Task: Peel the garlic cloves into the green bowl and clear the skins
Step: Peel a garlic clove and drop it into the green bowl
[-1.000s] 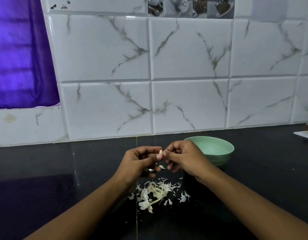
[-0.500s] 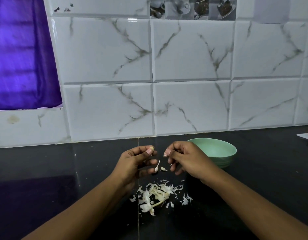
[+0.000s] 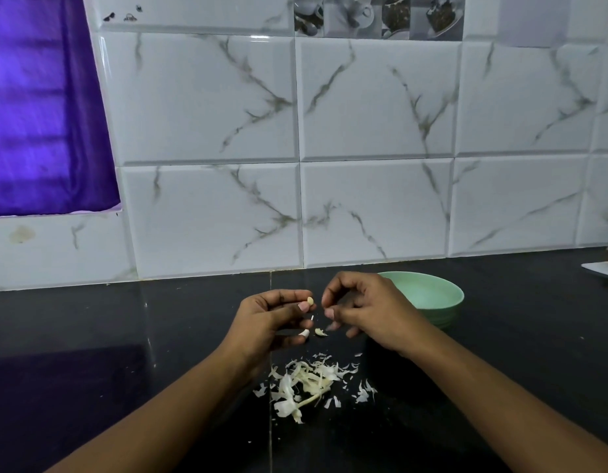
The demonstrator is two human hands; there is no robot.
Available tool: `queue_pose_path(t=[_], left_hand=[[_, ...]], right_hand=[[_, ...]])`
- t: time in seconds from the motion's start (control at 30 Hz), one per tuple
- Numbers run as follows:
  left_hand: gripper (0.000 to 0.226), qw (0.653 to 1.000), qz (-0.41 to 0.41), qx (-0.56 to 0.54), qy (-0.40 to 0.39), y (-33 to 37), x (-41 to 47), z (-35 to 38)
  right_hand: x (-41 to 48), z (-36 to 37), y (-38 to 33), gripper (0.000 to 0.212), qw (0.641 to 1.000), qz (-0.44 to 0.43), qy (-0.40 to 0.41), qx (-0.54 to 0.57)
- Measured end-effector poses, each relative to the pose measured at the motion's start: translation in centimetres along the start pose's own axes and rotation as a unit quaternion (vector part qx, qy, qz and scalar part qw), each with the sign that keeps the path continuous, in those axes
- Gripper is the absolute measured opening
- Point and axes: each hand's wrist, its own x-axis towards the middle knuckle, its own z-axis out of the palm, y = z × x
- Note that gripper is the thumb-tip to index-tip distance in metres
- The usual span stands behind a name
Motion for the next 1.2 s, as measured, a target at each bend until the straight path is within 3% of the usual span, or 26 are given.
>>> queue_pose_path(t=[0.2, 0.33, 0.47, 0.73, 1.2], left_hand=[[0.009, 1.000, 0.002, 0.021, 0.008, -0.1, -0.1, 0.1], [0.009, 1.000, -0.005, 0.029, -0.010, 0.0, -0.3, 0.3], [0.008, 0.999, 0.000, 0.037, -0.026, 0.1, -0.5, 0.6], [0.008, 0.998, 0.009, 0.052, -0.025, 0.2, -0.5, 0.8], [0.007, 0.986, 0.054, 0.153, -0.046, 0.5, -0.5, 0.5]], right_hand=[[0.1, 0.2, -0.1, 0.014, 0.998, 0.028, -0.033, 0.048], [0.4, 0.2, 0.7, 0.021, 0.996, -0.057, 0.043, -0.057], [0.3, 0.6, 0.8, 0.022, 0.990, -0.116, 0.025, -0.072], [0.5, 0.3, 1.2, 0.029, 0.995, -0.092, 0.030, -0.029], [0.1, -0.4, 0.7, 0.017, 0.994, -0.094, -0.029, -0.055]])
